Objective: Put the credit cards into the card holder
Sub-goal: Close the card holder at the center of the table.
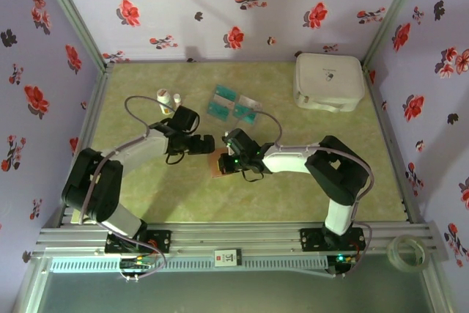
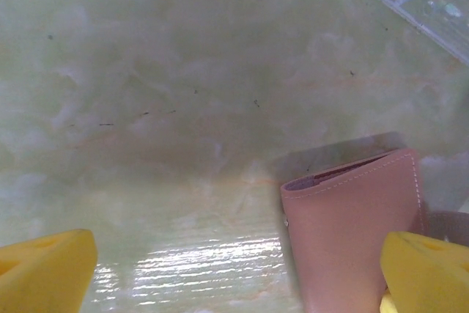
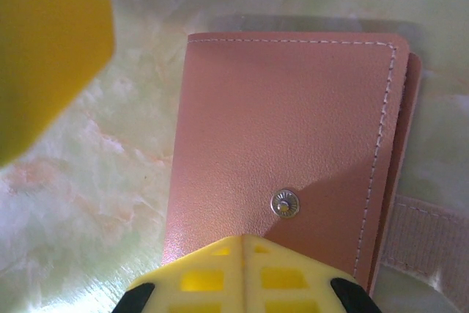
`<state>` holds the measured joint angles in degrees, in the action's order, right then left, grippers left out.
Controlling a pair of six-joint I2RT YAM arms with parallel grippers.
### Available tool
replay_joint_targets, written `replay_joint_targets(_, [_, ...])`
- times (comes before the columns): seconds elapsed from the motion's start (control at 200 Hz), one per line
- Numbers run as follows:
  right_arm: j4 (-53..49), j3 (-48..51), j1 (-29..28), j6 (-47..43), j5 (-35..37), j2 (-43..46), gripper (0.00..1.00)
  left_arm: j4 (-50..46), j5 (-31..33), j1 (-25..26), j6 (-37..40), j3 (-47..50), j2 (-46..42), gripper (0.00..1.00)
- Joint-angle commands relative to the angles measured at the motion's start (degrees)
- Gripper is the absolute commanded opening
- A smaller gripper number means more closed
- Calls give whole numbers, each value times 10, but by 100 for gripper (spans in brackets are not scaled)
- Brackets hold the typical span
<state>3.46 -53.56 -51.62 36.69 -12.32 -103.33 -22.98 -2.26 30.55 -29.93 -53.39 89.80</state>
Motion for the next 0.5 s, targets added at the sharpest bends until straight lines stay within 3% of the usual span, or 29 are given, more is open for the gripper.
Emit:
replay_joint_targets(0.0, [8, 8, 3, 13, -6, -9, 5, 14, 1, 8, 7, -7, 17, 100])
replay_joint_targets(0.495, [11, 7, 3, 17, -9, -3, 6, 13, 58, 26, 22, -1, 54, 100])
